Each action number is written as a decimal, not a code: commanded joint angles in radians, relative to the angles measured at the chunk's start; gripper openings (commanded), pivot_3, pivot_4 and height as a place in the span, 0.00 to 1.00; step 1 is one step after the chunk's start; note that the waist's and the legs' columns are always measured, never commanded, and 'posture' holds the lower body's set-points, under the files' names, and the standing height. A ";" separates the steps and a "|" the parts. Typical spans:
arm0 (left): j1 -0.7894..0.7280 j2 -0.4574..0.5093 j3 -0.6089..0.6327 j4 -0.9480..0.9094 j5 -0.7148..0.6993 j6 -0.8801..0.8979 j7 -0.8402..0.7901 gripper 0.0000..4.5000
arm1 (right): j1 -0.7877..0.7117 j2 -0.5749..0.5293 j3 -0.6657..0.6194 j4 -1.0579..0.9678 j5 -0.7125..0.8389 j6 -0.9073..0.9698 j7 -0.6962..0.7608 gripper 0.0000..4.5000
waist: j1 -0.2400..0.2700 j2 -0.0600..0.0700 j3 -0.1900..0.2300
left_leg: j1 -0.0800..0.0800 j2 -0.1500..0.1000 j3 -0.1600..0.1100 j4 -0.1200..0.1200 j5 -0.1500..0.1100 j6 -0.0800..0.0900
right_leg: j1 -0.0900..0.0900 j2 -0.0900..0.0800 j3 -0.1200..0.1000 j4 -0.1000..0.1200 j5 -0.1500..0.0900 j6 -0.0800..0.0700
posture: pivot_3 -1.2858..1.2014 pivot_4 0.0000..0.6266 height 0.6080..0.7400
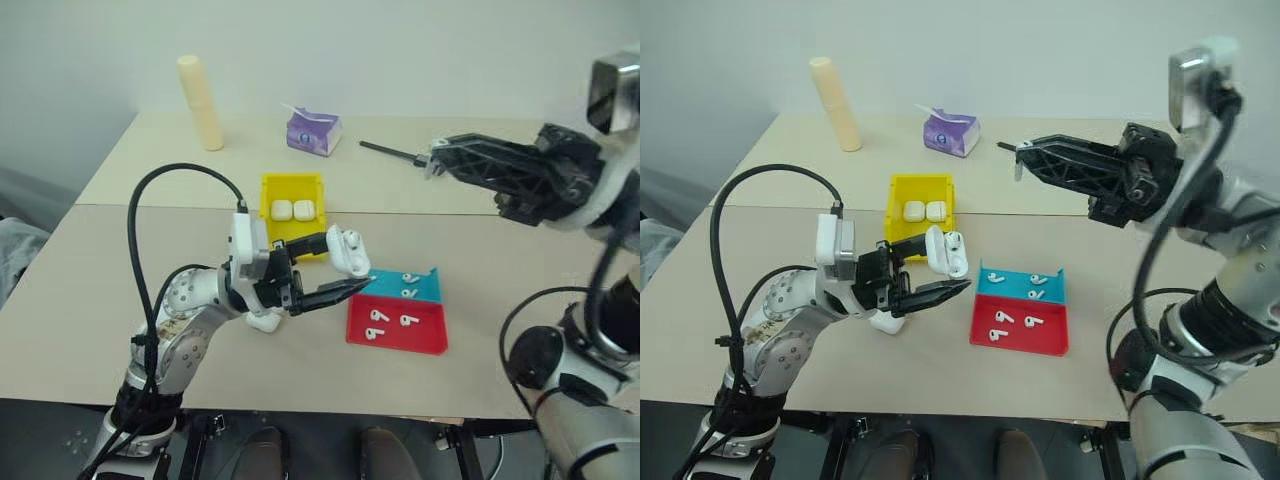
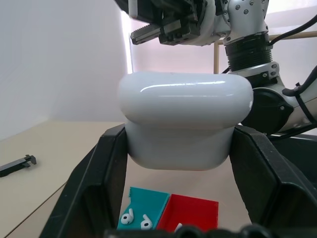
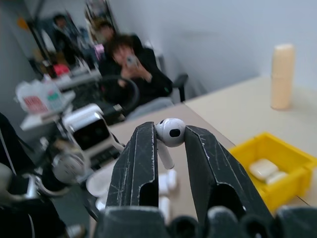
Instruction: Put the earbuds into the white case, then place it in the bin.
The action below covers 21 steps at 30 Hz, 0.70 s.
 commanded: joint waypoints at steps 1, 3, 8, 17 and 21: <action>-0.026 0.005 0.027 -0.026 -0.034 0.010 -0.016 0.62 | 0.068 0.057 -0.055 -0.088 0.169 0.017 -0.096 0.14 | 0.000 0.000 0.000 | 0.000 0.000 0.000 0.000 0.000 0.000 | 0.000 0.000 0.000 -0.001 0.000 0.000 | 0.52 0.24 1.00; -0.028 0.004 0.026 -0.028 -0.038 0.017 -0.021 0.62 | 0.095 0.106 -0.058 -0.077 0.255 0.017 -0.170 0.14 | 0.000 0.000 0.000 | -0.001 -0.001 0.000 0.000 0.000 0.000 | 0.000 0.000 0.000 -0.001 0.000 0.000 | 0.52 0.24 1.00; -0.037 -0.005 0.009 -0.029 -0.034 0.035 -0.028 0.62 | 0.193 0.181 -0.036 -0.138 0.454 0.017 -0.273 0.14 | -0.001 0.000 0.000 | -0.001 0.000 -0.001 0.000 0.000 0.000 | 0.000 0.000 0.000 -0.001 0.000 0.001 | 0.52 0.24 1.00; -0.061 -0.024 -0.014 0.006 0.006 0.009 -0.057 0.62 | 0.278 0.148 0.083 -0.118 0.676 -0.110 -0.477 0.14 | -0.002 0.000 0.000 | -0.001 -0.001 -0.001 0.000 0.000 0.000 | 0.000 0.000 0.000 -0.002 0.000 0.001 | 0.52 0.24 1.00; -0.062 -0.028 -0.013 0.011 0.008 0.005 -0.061 0.62 | 0.326 0.099 0.147 -0.115 0.719 -0.195 -0.532 0.14 | -0.002 0.000 0.000 | -0.002 -0.001 -0.001 0.000 0.000 0.000 | 0.000 0.000 0.000 -0.003 0.000 0.002 | 0.52 0.24 1.00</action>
